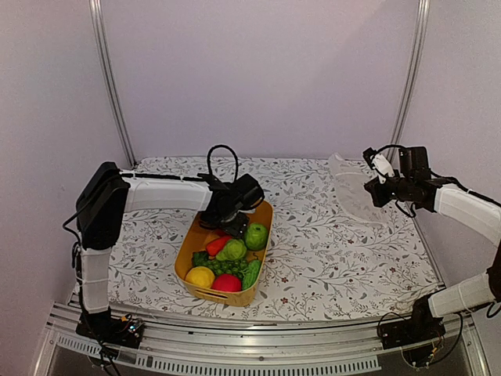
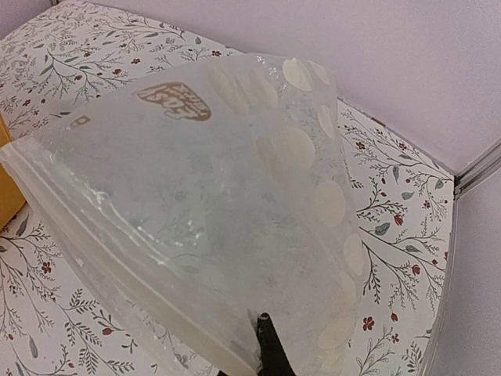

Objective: Place the food in the zip-top bag and seal the zipper
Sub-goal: Pick up the fake vegetable from the bin.

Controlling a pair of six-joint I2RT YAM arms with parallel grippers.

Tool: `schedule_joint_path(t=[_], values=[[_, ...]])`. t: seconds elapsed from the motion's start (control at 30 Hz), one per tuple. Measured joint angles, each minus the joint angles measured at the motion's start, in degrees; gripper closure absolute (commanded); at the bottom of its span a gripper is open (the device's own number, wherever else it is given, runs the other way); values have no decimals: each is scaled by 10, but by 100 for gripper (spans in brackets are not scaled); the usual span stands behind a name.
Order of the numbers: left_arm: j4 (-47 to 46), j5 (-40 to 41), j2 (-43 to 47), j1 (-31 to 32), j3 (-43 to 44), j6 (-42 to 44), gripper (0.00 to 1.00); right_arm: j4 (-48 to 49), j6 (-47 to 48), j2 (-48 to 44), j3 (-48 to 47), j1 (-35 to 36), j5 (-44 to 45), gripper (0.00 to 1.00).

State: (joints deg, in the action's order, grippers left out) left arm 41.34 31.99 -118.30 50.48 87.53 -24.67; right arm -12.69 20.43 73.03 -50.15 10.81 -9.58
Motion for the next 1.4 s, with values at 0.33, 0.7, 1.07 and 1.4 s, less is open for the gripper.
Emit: schedule_joint_path(t=[0.33,0.7,1.07,1.4], values=[[0,17,-18,-1,7,-5,36,-3,0,2,0,0,0,100],[-1,17,7,-1,-4,-15,49,-3,2,16,0,0,0,100],[-41,-15,171,27,-71,-20,57,-4,3,28,0,0,0,100],[-163,-109,279,76,-166,-28,58,-4,4,34,0,0,-1,100]])
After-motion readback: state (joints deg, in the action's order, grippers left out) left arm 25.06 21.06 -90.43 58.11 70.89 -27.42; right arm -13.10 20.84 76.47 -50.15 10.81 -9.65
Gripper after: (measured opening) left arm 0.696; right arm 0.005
